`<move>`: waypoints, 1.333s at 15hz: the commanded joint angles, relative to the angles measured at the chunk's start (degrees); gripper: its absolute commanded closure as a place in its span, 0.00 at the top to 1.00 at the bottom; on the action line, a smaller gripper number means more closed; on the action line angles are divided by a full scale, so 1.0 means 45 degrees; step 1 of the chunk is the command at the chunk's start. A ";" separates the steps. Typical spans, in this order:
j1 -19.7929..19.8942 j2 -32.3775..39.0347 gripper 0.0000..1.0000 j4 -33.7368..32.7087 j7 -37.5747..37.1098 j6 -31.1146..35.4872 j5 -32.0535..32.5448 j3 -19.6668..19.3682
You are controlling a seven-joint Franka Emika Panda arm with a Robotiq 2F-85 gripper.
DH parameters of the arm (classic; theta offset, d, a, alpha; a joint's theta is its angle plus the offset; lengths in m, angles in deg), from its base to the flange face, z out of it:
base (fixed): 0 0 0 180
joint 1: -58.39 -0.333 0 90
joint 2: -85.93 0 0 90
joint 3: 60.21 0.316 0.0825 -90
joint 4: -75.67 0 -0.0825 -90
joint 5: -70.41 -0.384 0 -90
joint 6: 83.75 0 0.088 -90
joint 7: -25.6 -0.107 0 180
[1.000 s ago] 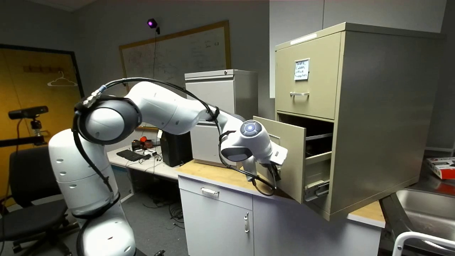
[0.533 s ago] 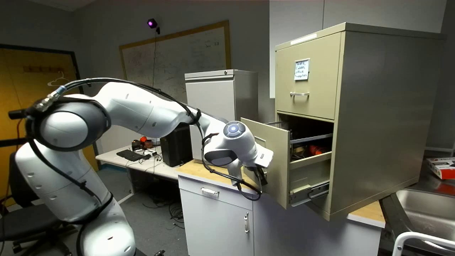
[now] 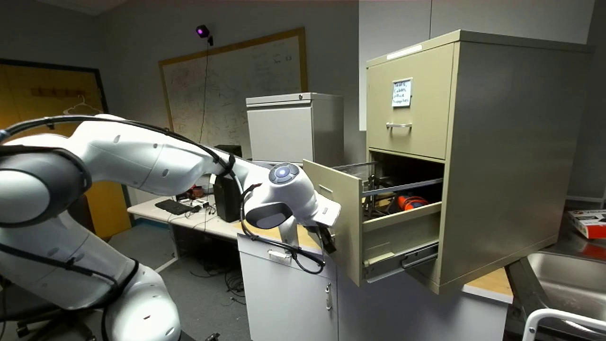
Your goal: Open the bottom drawer of the file cabinet on the right
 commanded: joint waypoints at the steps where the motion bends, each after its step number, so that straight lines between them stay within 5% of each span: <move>1: -0.0370 -0.1332 0.15 0.2051 -0.1290 -0.0673 0.1194 0.0693; 2: -0.0331 -0.1643 0.33 0.2300 -0.1561 -0.0706 0.1397 0.0773; 4: -0.0170 -0.2138 0.45 0.2725 -0.2184 -0.0798 0.1932 0.1087; 5: 0.0375 -0.1080 0.51 0.1356 -0.1947 -0.1374 0.1389 0.1771; 11: 0.2859 -0.1510 0.97 0.1381 -0.4367 -0.0695 0.1392 0.5334; 16: 0.5910 -0.3824 1.00 0.1559 -0.6588 -0.1584 0.1471 0.8909; 20: 0.6738 -0.6466 1.00 0.1446 -0.8130 -0.3060 0.1387 1.0406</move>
